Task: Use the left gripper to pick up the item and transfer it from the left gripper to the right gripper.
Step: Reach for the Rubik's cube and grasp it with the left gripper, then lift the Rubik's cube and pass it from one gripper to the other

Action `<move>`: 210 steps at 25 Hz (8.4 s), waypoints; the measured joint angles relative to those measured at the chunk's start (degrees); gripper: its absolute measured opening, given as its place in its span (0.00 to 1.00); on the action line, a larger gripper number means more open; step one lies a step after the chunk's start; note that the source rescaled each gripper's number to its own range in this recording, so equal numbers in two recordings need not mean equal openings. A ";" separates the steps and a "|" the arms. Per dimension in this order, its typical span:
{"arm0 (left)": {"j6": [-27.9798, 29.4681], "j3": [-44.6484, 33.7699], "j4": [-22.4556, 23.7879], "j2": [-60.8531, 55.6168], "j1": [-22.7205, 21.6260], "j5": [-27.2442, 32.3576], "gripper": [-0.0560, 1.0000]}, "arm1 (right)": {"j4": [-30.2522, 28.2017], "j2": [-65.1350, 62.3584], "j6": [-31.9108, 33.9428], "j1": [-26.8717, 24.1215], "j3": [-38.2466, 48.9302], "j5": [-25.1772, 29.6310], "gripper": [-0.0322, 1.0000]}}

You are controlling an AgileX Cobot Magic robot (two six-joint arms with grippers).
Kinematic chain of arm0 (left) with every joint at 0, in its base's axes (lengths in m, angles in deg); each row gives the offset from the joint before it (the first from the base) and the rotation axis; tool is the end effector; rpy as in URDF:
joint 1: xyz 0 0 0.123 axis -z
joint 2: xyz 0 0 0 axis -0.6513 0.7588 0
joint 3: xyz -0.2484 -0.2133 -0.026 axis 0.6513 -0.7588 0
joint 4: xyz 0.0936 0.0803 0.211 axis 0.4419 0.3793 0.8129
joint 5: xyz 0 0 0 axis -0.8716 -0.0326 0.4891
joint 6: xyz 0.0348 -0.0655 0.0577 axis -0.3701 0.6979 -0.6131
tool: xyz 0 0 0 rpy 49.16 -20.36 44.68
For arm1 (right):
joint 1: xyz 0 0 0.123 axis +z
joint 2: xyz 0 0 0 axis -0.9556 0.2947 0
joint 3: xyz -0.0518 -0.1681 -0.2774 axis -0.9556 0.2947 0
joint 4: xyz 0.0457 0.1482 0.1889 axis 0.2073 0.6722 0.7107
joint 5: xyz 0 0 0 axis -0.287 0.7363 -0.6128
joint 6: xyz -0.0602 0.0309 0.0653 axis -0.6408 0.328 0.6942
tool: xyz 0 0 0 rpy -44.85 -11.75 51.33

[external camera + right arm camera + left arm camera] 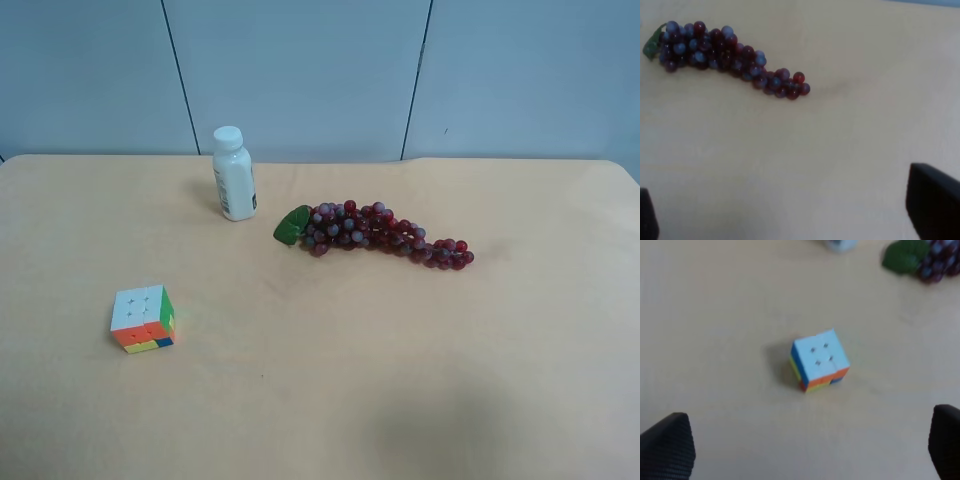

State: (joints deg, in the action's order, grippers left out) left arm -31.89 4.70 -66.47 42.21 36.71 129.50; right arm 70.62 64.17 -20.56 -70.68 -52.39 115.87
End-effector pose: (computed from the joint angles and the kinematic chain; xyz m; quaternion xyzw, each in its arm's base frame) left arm 0.0320 -0.0115 0.3493 0.0117 0.9242 -0.0477 0.3788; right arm -0.0541 0.0123 0.2707 -0.0598 0.8512 0.0732 0.5162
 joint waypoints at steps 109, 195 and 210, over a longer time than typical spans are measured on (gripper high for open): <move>47.41 2.46 13.29 62.82 24.52 -31.29 0.06 | 0.00 0.00 0.00 0.00 0.00 0.00 1.00; 10.92 -19.54 28.80 41.51 61.27 -91.79 0.06 | 0.18 0.00 0.00 0.00 0.00 0.00 1.00; 10.88 -19.54 29.08 42.75 61.27 -94.97 0.06 | 10.50 7.77 2.54 0.00 -1.03 -0.37 1.00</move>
State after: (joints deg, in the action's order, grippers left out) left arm -21.01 -14.84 -37.39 84.95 97.98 34.53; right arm 81.12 71.93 -18.02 -70.68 -53.42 115.50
